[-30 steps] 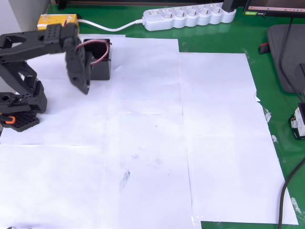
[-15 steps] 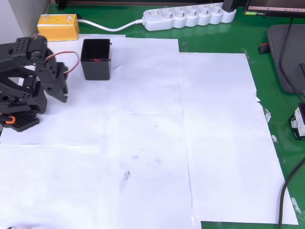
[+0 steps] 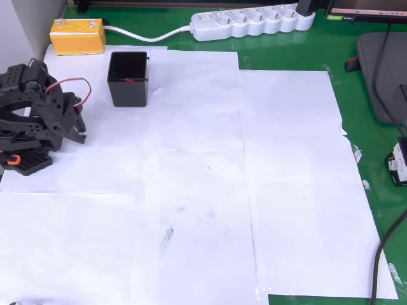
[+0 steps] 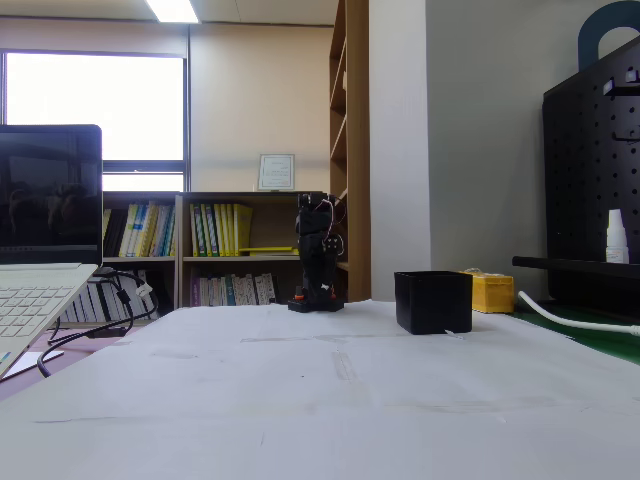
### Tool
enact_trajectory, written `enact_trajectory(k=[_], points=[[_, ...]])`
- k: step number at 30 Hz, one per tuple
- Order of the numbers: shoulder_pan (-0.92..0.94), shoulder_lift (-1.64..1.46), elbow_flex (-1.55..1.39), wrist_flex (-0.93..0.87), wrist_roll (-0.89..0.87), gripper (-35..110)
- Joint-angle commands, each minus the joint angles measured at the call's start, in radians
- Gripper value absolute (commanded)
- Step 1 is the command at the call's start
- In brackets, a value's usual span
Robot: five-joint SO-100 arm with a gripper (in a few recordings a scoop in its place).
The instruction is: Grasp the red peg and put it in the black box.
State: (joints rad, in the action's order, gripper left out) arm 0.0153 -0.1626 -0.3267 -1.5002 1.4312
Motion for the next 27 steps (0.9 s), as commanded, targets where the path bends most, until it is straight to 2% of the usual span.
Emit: enact_trajectory(k=[1,6,16,27], points=[[0.014,0.074,0.129,0.002,0.002,0],[0.023,0.17,0.218,0.069,0.021,0],[0.043,0.376,0.385,0.091,0.141,0],[0.015,0.39,0.387,0.098,0.176,0]])
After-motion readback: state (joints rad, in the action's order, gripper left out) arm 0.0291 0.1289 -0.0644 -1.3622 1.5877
